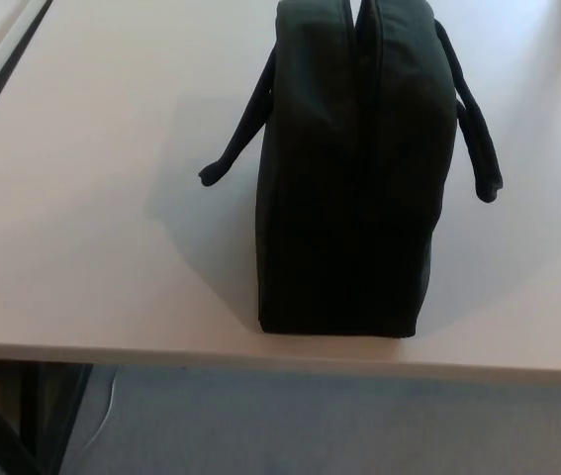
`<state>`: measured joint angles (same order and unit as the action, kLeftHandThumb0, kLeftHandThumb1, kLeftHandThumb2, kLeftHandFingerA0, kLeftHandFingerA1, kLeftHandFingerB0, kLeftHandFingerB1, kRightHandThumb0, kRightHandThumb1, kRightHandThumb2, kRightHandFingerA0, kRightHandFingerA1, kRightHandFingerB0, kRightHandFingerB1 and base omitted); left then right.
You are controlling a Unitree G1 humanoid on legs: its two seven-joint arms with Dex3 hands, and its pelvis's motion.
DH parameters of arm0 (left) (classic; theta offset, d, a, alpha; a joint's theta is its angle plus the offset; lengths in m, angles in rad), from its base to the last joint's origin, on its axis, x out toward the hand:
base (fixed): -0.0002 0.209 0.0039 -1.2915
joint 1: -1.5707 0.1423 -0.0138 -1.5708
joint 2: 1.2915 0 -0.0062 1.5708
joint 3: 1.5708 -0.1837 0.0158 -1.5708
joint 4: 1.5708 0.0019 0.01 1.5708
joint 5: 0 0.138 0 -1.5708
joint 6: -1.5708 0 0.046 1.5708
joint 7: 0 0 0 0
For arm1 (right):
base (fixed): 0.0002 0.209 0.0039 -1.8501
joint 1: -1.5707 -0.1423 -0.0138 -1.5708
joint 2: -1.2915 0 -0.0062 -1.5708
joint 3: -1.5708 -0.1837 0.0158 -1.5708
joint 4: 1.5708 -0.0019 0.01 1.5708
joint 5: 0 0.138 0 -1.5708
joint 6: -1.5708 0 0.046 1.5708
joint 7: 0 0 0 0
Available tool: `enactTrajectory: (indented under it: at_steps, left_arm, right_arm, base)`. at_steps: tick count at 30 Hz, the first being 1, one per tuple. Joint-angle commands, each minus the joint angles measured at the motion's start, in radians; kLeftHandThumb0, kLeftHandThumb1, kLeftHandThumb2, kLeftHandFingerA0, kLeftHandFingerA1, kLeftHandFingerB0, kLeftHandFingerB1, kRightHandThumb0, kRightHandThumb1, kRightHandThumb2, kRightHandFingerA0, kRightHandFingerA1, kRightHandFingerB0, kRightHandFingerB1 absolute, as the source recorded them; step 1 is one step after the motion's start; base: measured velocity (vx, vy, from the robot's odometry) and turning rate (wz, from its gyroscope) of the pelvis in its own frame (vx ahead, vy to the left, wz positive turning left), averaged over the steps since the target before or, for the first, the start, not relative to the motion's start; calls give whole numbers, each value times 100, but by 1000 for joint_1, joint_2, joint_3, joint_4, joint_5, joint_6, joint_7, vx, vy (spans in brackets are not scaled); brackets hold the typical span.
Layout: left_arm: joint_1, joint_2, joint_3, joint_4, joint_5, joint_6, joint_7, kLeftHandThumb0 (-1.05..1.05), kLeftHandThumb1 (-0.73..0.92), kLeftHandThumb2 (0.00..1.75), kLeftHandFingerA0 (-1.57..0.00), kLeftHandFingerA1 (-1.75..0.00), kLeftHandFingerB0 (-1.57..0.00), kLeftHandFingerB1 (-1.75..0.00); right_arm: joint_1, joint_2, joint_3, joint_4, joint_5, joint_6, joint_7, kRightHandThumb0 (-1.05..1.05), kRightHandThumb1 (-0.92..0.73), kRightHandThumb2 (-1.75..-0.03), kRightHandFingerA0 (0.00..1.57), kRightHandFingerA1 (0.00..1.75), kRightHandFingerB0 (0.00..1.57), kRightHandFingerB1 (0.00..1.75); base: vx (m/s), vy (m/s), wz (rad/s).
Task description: A lunch bag is kept on the middle of the desk and the robot uses both its hands to grab the opening of the bag from the left and right and moves its hands away from each other to spread the bag open
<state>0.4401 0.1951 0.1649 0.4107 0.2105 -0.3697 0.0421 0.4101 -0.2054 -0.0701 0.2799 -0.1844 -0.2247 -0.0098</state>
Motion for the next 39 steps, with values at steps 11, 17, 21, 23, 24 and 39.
enactTrajectory:
  at_steps: [11, 17, 21, 23, 24, 39]
  left_arm:
    - [56, 39, 249, -245, 31, -697, 174, 7, 35, 83, -44, -60, -10, -48]
    - [-113, 119, 472, -295, 151, -770, 285, 4, 33, 83, -38, -58, -14, -49]
    - [-197, 167, 544, -340, 147, -757, 286, 3, 32, 82, -44, -60, -17, -50]
    - [-238, 210, 580, -361, 165, -729, 292, 3, 33, 82, -41, -59, -16, -50]
    - [-253, 231, 592, -370, 164, -717, 284, 2, 32, 82, -41, -59, -14, -49]
    - [-573, 523, 433, -337, 294, -506, 198, -9, 43, 53, -35, -35, -12, -28]
  right_arm:
    - [119, -44, -106, -325, 32, -334, -23, -37, -44, -65, 53, 47, 39, 42]
    - [31, -44, -205, -348, 117, -406, -48, -26, -52, -55, 52, 42, 39, 36]
    - [-51, -102, -275, -349, 91, -438, -62, -25, -53, -56, 41, 38, 32, 33]
    - [-98, -160, -328, -356, 10, -415, -95, -23, -53, -55, 36, 36, 28, 32]
    - [-121, -183, -345, -366, -13, -379, -98, -28, -46, -59, 29, 38, 21, 33]
    - [-528, -598, -294, -154, -141, -322, 19, -21, -37, -51, 31, 39, 4, 24]
  base:
    - [0, 0, 0]
    - [0, 0, 0]
    - [0, 0, 0]
    - [0, 0, 0]
    - [0, 0, 0]
    - [0, 0, 0]
